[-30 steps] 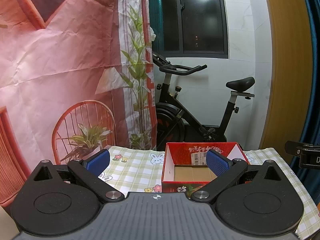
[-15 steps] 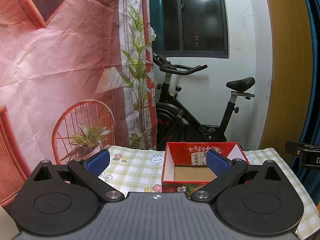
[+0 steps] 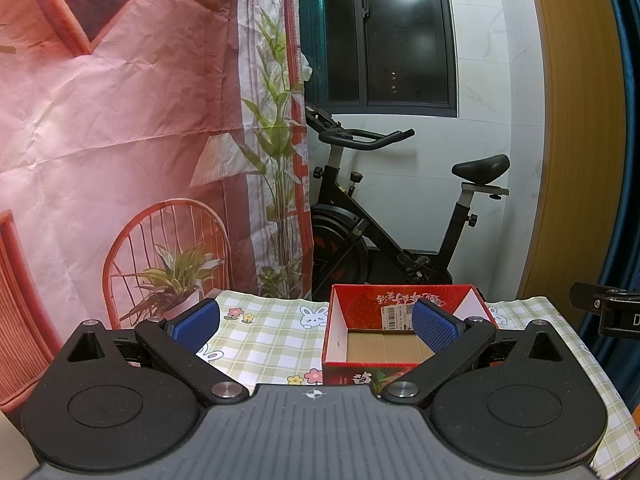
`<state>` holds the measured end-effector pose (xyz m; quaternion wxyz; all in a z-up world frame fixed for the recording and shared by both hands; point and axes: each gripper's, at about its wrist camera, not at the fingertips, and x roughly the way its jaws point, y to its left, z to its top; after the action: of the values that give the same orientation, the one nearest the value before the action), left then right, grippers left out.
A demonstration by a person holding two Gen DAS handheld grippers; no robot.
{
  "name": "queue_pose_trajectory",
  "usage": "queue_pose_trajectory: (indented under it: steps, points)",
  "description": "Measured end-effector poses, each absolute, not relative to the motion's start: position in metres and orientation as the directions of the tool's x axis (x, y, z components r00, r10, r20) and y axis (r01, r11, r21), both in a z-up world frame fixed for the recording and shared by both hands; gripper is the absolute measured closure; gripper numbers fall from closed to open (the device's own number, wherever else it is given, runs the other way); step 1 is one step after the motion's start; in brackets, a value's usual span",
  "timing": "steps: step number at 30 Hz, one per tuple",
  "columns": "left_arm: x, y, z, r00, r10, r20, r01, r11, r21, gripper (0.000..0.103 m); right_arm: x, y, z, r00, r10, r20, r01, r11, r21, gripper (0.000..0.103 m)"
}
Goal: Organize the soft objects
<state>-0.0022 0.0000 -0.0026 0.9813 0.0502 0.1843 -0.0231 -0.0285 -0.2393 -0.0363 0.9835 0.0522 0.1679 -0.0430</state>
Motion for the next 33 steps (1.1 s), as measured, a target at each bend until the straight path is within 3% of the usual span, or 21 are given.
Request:
queue_pose_trajectory:
  steps: [25, 33]
  points:
    - [-0.001, 0.001, -0.004, 0.926, -0.034, -0.375, 0.068, 0.995, 0.076, 0.000, -0.028, -0.238, -0.037, 0.941, -0.060, -0.334, 0.098, 0.990, 0.098, 0.000]
    - [0.014, 0.018, -0.049, 0.918, -0.035, -0.394, 0.076, 0.993, 0.088, 0.000, -0.014, -0.239, -0.092, 0.925, 0.033, -0.379, 0.034, 0.985, 0.169, 0.000]
